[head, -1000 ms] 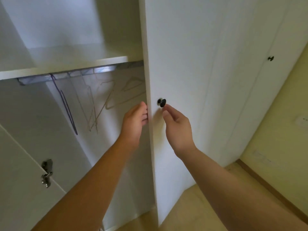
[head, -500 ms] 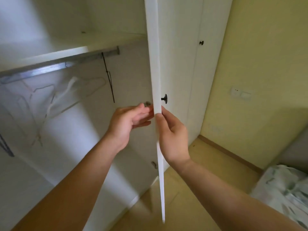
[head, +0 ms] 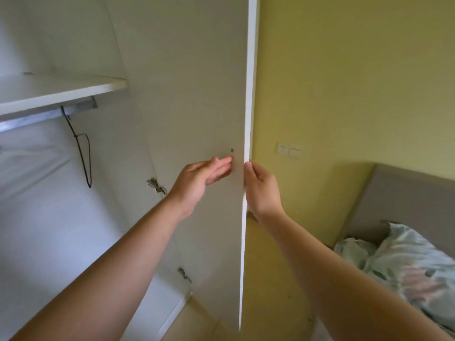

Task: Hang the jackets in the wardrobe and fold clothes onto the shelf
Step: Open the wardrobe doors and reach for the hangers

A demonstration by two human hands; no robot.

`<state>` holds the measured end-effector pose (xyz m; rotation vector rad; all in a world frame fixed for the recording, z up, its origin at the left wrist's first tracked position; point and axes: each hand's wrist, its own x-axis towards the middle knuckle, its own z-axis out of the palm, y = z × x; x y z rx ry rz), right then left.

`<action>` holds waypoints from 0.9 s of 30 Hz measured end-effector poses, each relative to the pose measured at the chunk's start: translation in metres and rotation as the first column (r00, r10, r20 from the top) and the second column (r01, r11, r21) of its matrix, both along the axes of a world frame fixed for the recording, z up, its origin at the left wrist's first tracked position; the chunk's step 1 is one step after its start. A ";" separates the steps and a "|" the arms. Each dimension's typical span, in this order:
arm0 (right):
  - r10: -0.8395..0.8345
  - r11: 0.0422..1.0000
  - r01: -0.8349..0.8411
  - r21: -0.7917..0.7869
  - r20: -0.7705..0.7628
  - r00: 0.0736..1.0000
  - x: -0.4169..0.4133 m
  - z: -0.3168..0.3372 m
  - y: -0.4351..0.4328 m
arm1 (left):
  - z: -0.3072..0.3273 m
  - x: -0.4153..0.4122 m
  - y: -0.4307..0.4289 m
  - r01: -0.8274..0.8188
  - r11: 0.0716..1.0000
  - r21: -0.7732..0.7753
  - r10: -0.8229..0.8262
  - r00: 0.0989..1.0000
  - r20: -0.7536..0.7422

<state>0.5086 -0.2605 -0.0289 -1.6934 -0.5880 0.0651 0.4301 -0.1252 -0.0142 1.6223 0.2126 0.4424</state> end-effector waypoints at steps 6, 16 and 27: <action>-0.034 0.997 0.034 -0.066 0.000 0.999 0.042 -0.003 -0.001 | 0.008 0.036 -0.005 -0.015 1.000 -0.003 0.015 1.000 -0.020; -0.273 0.951 0.224 0.213 0.242 0.931 -0.008 -0.024 0.007 | 0.002 0.021 0.005 -0.103 0.993 -0.059 0.104 0.994 0.014; 0.429 0.901 -0.433 -0.029 0.213 0.878 -0.074 -0.055 0.092 | -0.040 -0.123 0.046 -0.640 0.765 0.080 0.643 0.747 -0.171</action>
